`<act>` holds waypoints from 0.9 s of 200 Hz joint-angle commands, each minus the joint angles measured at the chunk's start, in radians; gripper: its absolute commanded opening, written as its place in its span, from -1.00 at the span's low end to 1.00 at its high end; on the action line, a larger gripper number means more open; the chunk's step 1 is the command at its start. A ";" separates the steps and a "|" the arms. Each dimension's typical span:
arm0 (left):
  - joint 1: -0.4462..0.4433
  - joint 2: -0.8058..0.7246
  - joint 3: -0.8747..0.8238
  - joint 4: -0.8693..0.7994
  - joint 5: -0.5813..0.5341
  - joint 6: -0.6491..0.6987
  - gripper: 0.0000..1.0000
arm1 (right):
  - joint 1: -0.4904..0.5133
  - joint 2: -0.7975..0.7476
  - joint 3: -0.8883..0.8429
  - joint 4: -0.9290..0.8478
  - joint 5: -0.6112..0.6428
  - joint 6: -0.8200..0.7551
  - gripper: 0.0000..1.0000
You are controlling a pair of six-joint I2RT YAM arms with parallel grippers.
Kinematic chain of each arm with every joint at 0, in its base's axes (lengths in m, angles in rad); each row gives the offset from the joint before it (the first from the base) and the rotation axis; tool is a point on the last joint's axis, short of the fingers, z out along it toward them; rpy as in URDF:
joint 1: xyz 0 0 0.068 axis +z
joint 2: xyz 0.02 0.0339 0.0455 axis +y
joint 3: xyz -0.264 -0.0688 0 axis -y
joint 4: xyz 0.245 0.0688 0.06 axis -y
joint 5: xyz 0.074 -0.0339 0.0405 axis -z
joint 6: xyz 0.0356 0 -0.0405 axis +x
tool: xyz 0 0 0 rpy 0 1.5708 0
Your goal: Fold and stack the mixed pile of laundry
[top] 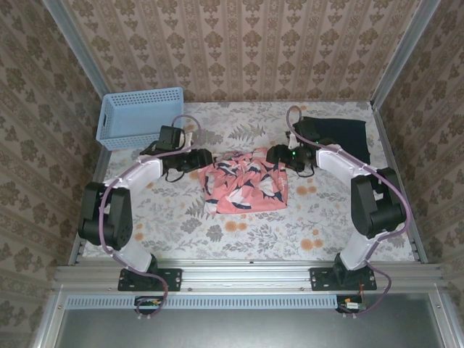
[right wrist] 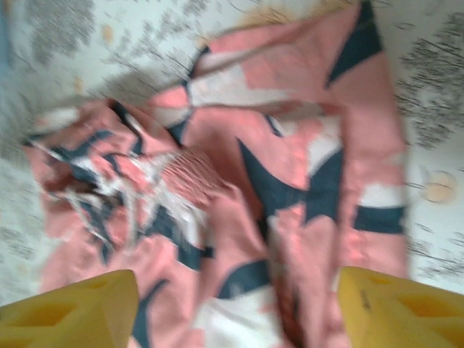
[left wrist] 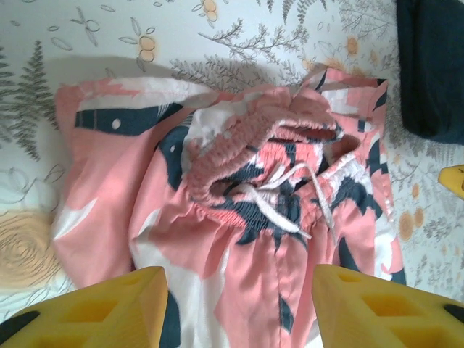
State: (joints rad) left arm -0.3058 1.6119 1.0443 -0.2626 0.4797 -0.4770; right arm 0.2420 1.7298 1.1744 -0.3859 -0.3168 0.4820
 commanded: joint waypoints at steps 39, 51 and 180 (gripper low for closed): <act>-0.020 0.014 -0.160 -0.010 -0.057 0.006 0.12 | -0.003 0.023 -0.082 -0.105 0.118 -0.112 0.58; -0.032 0.025 -0.171 0.014 -0.066 0.001 0.13 | 0.003 0.042 -0.078 -0.089 0.106 -0.110 0.60; -0.093 0.169 -0.171 0.226 -0.012 -0.077 -0.12 | 0.077 0.163 -0.030 0.051 -0.021 -0.011 -0.34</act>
State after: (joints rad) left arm -0.3649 1.7069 0.8749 -0.1825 0.4133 -0.5335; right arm 0.3073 1.8660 1.1305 -0.3691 -0.2790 0.4500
